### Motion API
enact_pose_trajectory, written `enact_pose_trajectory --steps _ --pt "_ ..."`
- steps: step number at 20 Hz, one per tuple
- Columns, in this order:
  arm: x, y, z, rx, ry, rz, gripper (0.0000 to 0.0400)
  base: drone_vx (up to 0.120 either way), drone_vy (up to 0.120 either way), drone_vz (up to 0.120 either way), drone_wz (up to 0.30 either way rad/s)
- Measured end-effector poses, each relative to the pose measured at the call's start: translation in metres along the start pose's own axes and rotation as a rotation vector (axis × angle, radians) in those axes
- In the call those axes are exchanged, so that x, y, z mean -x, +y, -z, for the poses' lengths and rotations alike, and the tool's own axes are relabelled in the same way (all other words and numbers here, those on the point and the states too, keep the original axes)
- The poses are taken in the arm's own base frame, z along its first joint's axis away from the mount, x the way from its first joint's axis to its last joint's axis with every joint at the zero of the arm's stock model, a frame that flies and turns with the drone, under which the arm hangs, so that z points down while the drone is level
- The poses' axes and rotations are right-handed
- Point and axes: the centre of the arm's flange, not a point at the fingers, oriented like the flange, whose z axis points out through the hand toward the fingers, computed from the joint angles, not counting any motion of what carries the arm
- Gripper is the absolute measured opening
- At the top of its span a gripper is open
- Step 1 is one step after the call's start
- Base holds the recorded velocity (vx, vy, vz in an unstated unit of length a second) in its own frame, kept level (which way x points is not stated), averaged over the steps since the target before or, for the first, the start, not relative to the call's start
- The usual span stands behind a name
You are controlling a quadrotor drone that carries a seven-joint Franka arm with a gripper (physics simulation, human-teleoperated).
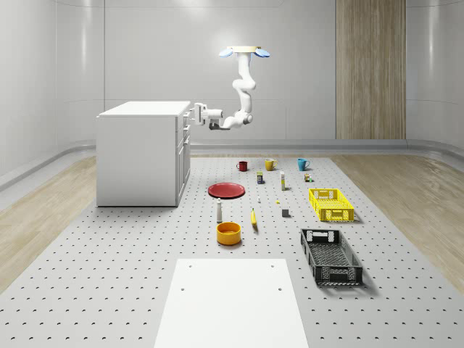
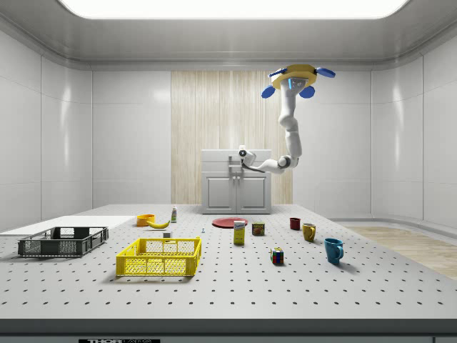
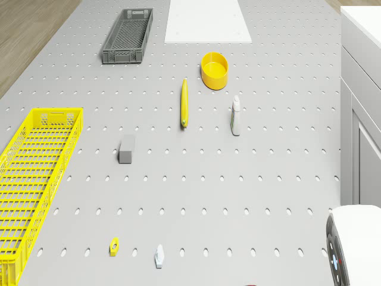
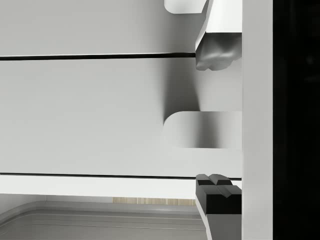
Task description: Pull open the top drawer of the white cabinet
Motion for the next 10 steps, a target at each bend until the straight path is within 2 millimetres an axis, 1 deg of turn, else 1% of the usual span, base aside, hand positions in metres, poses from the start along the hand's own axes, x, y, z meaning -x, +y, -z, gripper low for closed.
enact_pose_trajectory --steps 5,10 --pt "0.0001 0.0002 -0.0048 0.000 0.000 0.000 0.0305 0.000 0.000 0.000 0.000" --pt "0.0052 0.0052 -0.0064 0.000 0.000 0.000 0.0305 0.000 0.000 0.000 0.000"
